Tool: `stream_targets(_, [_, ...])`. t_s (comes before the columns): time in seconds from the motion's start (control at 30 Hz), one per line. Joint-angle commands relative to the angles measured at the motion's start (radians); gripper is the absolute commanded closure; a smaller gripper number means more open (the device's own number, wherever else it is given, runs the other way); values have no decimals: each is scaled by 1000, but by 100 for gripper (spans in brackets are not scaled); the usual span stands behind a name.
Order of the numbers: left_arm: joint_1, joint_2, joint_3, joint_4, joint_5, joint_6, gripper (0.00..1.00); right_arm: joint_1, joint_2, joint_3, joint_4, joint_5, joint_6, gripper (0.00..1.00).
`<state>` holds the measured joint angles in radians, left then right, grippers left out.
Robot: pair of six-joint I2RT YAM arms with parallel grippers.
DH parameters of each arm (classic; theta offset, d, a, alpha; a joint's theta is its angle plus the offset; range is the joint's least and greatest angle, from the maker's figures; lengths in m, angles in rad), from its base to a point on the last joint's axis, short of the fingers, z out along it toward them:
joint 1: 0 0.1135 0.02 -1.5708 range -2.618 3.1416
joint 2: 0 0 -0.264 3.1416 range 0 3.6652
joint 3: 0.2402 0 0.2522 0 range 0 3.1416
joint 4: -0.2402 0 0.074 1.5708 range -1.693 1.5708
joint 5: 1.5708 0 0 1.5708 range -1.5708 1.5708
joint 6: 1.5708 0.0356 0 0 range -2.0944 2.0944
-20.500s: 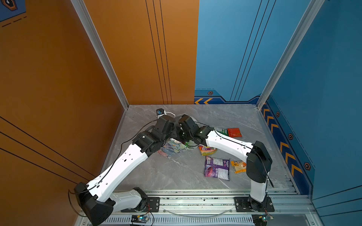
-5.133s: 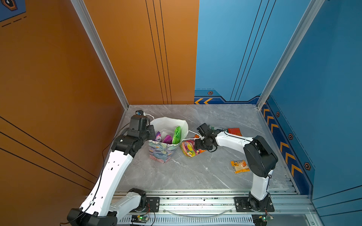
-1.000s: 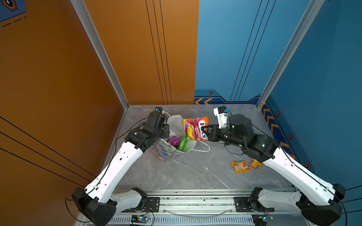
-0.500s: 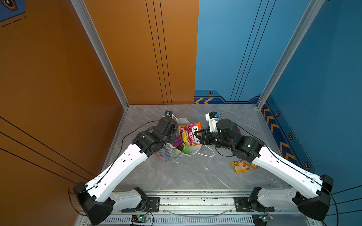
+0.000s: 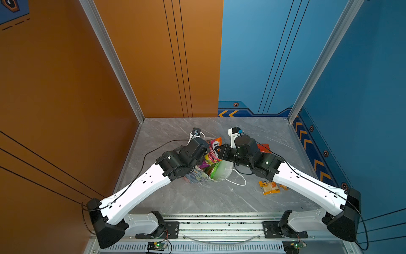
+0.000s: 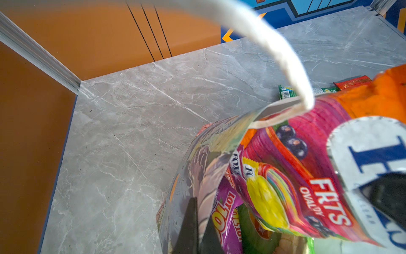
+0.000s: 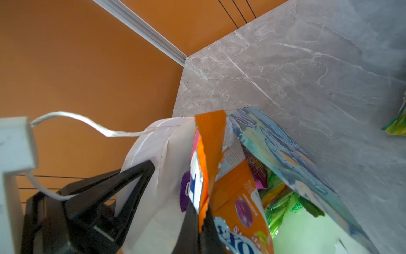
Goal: Place the snacks into the paper bag
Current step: Place the snack in the paper bag.
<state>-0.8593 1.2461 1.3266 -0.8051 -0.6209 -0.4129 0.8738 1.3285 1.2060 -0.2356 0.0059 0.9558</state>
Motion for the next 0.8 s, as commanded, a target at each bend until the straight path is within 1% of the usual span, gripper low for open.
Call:
stream_targets(0.0, [-17, 6, 54, 38, -68, -42, 100, 18, -13, -24, 154, 86, 88, 100])
stream_targets(0.23, [12, 19, 69, 34, -85, -93, 100, 85, 34, -2, 173, 112, 96, 100])
stream_targets(0.4, [20, 20, 77, 24, -94, -132, 100, 109, 47, -9, 199, 134, 113, 100])
stream_targets(0.43, [22, 19, 77, 24, -130, -140, 100, 113, 54, -1, 204, 132, 116, 100])
stream_targets(0.5, [26, 15, 75, 19, -134, -154, 100, 128, 71, 21, 206, 134, 107, 100])
stream_targets(0.7, [59, -17, 46, 21, -113, -206, 100, 130, 156, 109, 153, 103, 64, 100])
stream_targets(0.73, [62, -22, 45, 20, -78, -210, 100, 127, 169, 120, 140, 97, 63, 100])
stream_targets(0.77, [63, -23, 45, 21, -75, -213, 100, 125, 183, 128, 134, 89, 64, 100])
